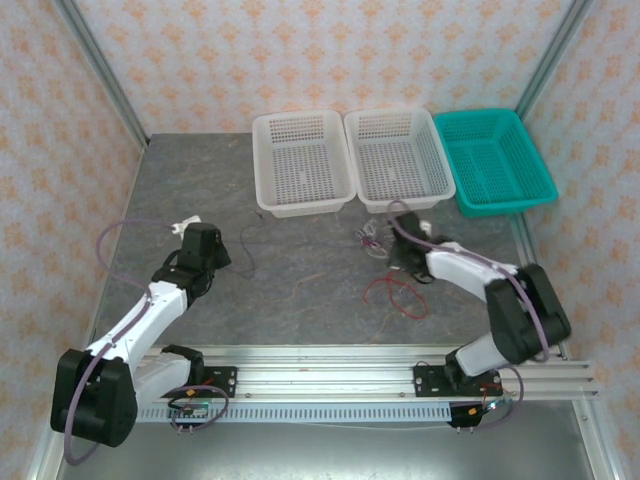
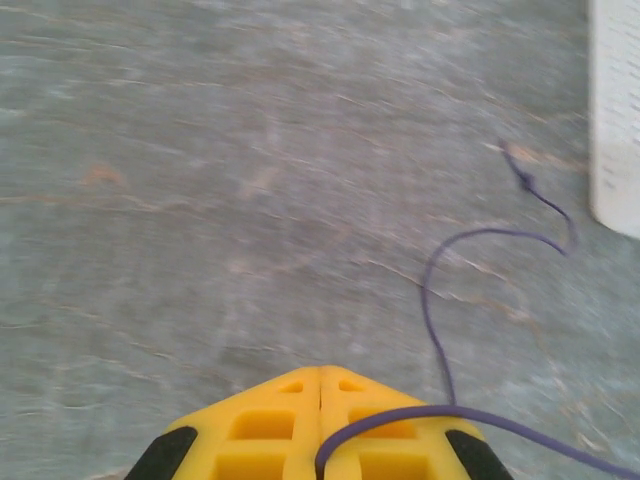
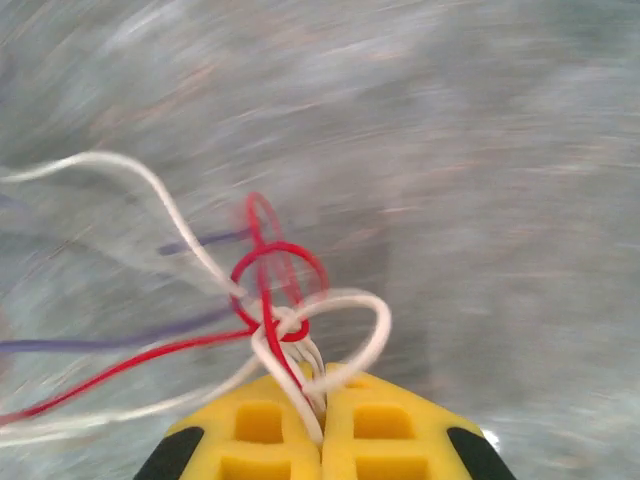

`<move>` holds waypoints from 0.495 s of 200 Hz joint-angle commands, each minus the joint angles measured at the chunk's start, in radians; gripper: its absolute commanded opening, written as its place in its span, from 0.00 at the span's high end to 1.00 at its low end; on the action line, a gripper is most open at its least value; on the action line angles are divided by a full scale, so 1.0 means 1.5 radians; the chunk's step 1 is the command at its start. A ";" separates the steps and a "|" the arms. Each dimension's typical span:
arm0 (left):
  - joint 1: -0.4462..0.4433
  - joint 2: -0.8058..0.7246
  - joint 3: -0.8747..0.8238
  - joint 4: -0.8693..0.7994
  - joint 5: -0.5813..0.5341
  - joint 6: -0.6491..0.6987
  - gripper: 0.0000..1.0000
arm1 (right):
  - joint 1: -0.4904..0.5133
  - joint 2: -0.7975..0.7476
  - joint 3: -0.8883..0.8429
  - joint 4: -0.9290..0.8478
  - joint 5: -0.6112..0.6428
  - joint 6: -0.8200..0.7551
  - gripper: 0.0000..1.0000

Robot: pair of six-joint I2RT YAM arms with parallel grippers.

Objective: Untangle the cables

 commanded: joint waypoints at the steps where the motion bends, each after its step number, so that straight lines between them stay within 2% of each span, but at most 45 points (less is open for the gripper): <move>1: 0.044 -0.013 -0.004 -0.036 -0.027 -0.039 1.00 | -0.101 -0.072 -0.064 0.027 -0.028 0.125 1.00; 22: 0.060 -0.019 -0.012 -0.031 -0.022 -0.050 1.00 | -0.181 -0.102 -0.089 0.025 -0.042 0.150 1.00; 33: 0.060 -0.023 -0.016 -0.024 -0.011 -0.051 1.00 | -0.199 -0.105 -0.091 0.026 -0.048 0.154 1.00; 75: 0.060 -0.022 -0.022 -0.023 -0.008 -0.046 1.00 | -0.190 -0.115 -0.063 0.006 -0.030 0.115 1.00; 86: 0.060 -0.021 -0.024 -0.017 0.000 -0.044 1.00 | -0.186 -0.125 -0.059 0.015 -0.054 0.085 1.00; 92: 0.060 -0.020 -0.028 -0.006 0.013 -0.043 1.00 | -0.180 -0.130 -0.060 0.032 -0.089 0.062 0.93; 99: 0.060 -0.017 -0.034 0.017 0.043 -0.040 1.00 | -0.169 -0.133 -0.061 0.048 -0.132 0.037 0.77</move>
